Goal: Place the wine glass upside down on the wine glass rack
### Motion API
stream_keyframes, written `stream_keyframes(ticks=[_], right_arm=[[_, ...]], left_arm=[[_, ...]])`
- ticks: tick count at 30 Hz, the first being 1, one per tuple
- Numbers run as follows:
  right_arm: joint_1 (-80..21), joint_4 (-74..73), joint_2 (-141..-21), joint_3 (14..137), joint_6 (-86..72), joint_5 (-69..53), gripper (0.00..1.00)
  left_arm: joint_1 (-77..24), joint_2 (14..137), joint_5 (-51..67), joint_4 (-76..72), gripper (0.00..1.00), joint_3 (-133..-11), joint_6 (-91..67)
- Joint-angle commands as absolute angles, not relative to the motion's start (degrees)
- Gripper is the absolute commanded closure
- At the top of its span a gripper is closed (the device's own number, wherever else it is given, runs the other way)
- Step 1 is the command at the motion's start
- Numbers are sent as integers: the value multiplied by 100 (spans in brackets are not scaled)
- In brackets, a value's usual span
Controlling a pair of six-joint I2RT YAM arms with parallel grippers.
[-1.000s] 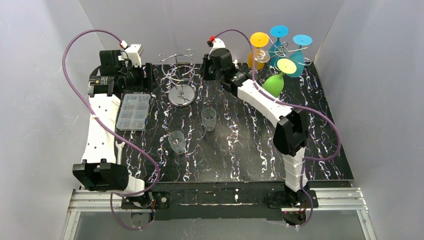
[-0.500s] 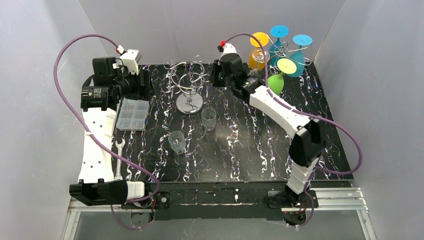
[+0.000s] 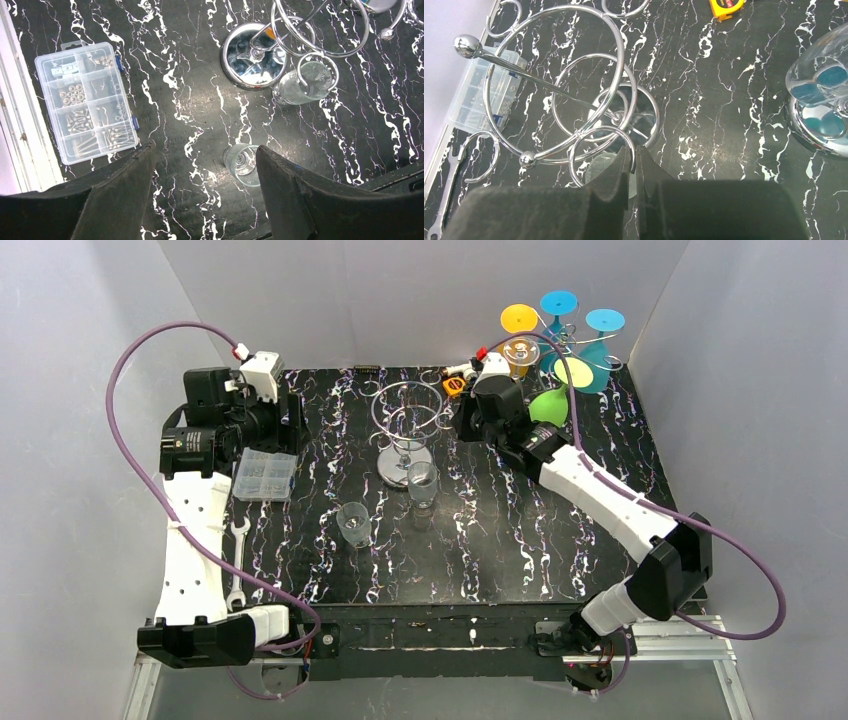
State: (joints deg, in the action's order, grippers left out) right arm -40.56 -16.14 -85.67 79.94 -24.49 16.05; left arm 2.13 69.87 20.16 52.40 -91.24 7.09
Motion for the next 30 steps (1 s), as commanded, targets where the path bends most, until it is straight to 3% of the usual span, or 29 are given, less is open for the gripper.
stream_keyframes(ticks=[1,16,22,25,27,30], right_arm=[[-4052,-1229,-8133,7905,-2345,1870,99],[-4052,-1712,-7526,7629,-1941,2331,99],[-4051,-2192,-6917,7297,-1900,2408,99],[-4052,-2236,-6645,6878,-2007,2354,99],[-4052,-2177,-6593,6733,-2039,2303,75],[-4051,-2147,-6576,6677,-2044,2262,58]], left_arm=[[220,6731,2194,5349,28,-8954,769],[220,6660,2768,5597,27,-8701,830],[149,6316,3410,5801,26,-7433,1367],[-340,6344,3390,5745,25,-6733,1614],[-621,6393,3234,5681,25,-6453,1661],[-943,6437,3009,5550,24,-6119,1698]])
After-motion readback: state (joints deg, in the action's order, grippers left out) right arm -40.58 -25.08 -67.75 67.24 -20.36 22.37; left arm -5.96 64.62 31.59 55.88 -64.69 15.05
